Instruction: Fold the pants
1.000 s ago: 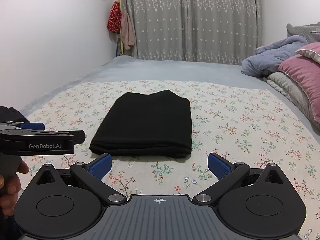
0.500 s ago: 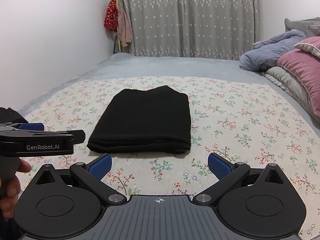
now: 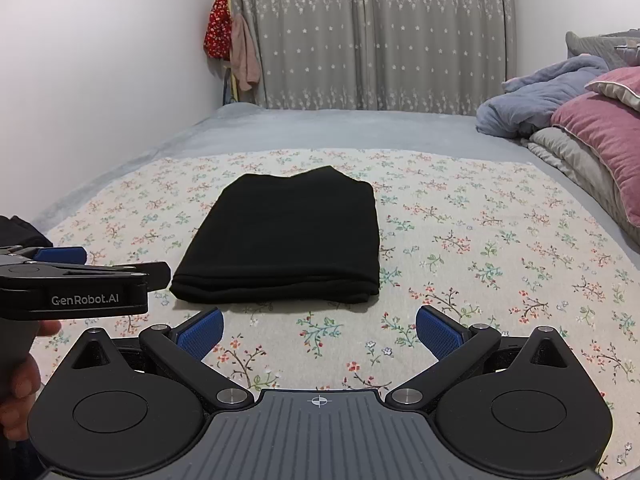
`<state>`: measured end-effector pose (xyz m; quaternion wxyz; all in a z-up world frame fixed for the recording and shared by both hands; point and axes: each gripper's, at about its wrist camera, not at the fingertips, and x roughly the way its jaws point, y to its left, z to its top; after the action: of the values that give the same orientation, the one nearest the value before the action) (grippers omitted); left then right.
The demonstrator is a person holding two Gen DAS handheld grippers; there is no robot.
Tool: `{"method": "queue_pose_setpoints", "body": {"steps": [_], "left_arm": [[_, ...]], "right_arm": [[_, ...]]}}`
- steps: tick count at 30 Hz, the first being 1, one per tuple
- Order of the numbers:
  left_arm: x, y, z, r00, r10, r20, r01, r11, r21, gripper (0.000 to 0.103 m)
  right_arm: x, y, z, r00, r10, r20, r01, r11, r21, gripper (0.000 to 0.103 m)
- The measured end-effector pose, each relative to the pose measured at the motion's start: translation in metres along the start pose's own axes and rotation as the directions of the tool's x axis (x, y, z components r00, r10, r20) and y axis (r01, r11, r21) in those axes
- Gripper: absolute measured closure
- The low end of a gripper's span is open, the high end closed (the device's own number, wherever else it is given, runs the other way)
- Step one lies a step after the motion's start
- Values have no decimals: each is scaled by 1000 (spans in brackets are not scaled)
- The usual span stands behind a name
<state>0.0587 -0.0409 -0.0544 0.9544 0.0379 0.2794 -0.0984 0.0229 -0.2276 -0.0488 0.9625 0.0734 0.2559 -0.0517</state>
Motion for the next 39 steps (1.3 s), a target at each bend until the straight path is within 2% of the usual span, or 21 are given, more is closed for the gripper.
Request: {"method": "queue_pose_setpoints", "body": {"steps": [39], "left_arm": [[-1,-7,-1,1000,0,-12,0,1000,14,0]], "right_arm": [[2,-2,-3,1000,1,-10,-1,1000,-2,0]]}}
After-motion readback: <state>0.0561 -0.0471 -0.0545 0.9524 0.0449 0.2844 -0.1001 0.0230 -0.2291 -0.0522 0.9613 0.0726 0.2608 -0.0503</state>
